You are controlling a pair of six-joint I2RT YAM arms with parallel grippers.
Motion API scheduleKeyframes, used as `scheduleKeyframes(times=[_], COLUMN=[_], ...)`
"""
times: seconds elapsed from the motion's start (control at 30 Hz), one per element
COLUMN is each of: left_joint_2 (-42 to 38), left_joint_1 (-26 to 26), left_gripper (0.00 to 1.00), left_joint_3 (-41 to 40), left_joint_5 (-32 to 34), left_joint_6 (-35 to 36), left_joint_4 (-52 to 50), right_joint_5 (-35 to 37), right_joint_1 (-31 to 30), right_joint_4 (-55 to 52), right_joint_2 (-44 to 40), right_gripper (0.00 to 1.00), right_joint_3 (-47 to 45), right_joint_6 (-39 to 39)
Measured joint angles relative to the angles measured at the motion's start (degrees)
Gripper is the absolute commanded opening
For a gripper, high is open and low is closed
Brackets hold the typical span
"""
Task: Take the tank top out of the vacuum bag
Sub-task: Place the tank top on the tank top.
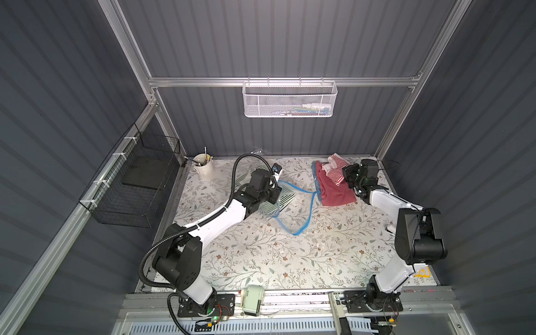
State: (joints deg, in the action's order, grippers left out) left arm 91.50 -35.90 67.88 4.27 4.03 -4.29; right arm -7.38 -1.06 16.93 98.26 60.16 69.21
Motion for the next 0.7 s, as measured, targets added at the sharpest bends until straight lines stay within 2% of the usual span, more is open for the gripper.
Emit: scheduleKeyframes(times=[0.3,0.47,0.5,0.7], left_joint_2=[0.0,0.0,0.0,0.0], left_joint_1=[0.0,0.0,0.0,0.0], left_gripper=[0.0,0.0,0.0,0.0], left_joint_3=[0.3,0.3,0.3,0.3], left_joint_5=[-0.4,-0.5,-0.6,-0.8], left_joint_6=[0.0,0.0,0.0,0.0], left_joint_4=[-0.2,-0.5,-0.4,-0.5], right_joint_5=[-0.1,-0.5,-0.7,-1.6], right_joint_1=[1.4,2.1,2.2,3.0], right_joint_4=[4.5,6.0,6.3,8.5], right_joint_2=[-0.4,-0.3,-0.3,-0.3], right_gripper=[0.03,0.07,0.09,0.35], right_joint_3=[-11.2,-12.9,-12.9,-15.4], right_joint_6=[1.6,2.1,2.2,2.3])
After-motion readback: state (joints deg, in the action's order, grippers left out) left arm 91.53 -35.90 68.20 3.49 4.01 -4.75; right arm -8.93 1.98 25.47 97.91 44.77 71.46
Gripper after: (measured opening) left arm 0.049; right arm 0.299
